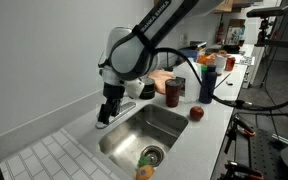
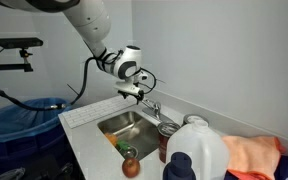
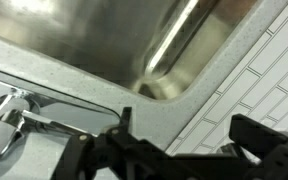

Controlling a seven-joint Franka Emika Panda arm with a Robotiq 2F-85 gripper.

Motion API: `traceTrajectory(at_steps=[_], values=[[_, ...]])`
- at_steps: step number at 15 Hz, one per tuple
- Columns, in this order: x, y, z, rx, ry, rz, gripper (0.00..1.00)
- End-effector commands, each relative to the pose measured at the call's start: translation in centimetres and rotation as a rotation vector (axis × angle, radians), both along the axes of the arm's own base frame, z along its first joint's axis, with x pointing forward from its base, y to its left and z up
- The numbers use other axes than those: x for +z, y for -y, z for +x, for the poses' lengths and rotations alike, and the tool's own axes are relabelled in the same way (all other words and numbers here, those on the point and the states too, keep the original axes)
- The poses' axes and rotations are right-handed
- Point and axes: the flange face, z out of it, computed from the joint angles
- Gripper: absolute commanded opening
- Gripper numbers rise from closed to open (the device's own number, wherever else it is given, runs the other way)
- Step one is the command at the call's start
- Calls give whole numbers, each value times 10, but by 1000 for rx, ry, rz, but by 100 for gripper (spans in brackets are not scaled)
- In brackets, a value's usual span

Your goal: Turn the faucet to the left

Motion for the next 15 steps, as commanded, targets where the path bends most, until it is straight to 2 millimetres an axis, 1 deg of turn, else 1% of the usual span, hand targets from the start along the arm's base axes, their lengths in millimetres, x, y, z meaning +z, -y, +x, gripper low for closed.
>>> traceTrajectory(at_steps=[1,11,15], values=[[1,-20,24,33,74,47,100],[-13,-23,56,127,238,-4,100],[-17,-20,64,145,272,-19,100]])
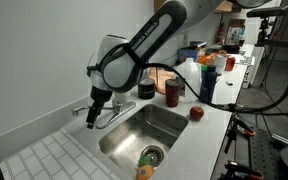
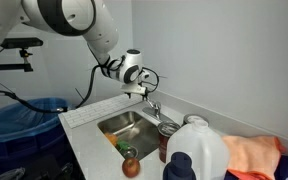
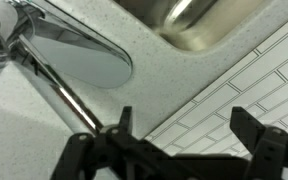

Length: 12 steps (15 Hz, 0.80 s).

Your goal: Turn the faucet to the left

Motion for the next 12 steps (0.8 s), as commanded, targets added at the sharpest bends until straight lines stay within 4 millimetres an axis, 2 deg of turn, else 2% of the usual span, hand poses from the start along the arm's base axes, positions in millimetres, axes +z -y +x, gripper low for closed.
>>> traceTrajectory(at_steps=[1,7,12], values=[[-5,0,22,36,82,-8,100],[5,3,21,42,47,-65,100],[38,3,12,59,-36,-150,100]])
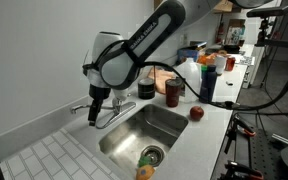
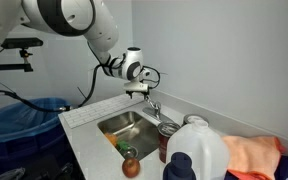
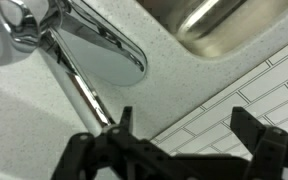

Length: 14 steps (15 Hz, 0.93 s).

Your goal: Turn the faucet to the left

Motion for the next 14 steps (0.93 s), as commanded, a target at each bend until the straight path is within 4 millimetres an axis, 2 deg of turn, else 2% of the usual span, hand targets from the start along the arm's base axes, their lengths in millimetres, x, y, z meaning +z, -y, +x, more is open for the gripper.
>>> traceTrajectory(at_steps=[1,5,8,14], values=[[36,5,0,-12,-51,-59,100],[69,26,-13,-61,-93,-118,100],[102,45,-28,-129,-83,-123,100],[160,68,-74,-322,-33,-94,100]])
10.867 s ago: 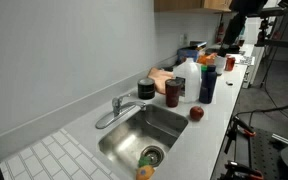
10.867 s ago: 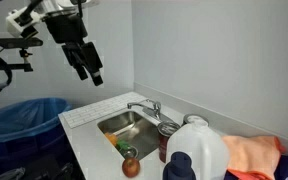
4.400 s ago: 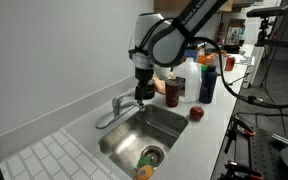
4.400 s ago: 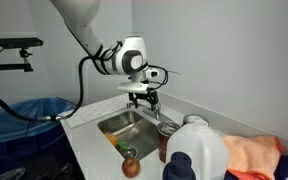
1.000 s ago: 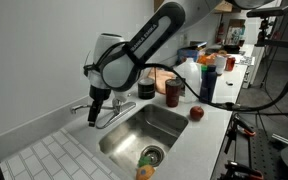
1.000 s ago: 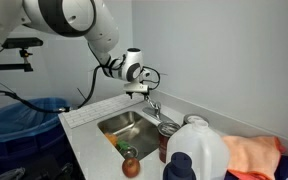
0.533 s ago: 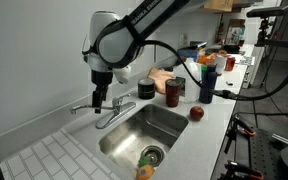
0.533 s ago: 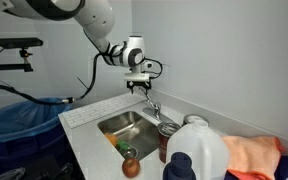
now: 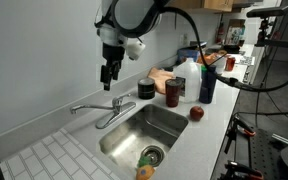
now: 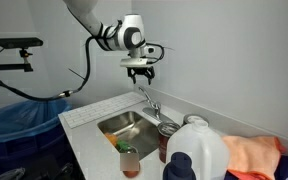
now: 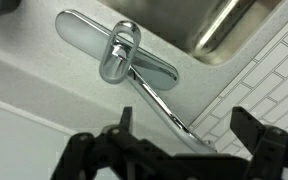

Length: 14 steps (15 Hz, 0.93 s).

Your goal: Turn the faucet to the left

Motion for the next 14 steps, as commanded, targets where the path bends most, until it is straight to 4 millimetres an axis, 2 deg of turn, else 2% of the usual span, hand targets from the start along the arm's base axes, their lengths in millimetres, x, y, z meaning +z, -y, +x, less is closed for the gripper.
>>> traceTrajectory(at_steps=[1,6,8,14], values=[[33,9,-45,-109,27,-10,100],[56,12,-89,-223,54,-14,100],[69,7,-105,-260,71,-25,100],[87,1,-134,-328,123,-35,100]])
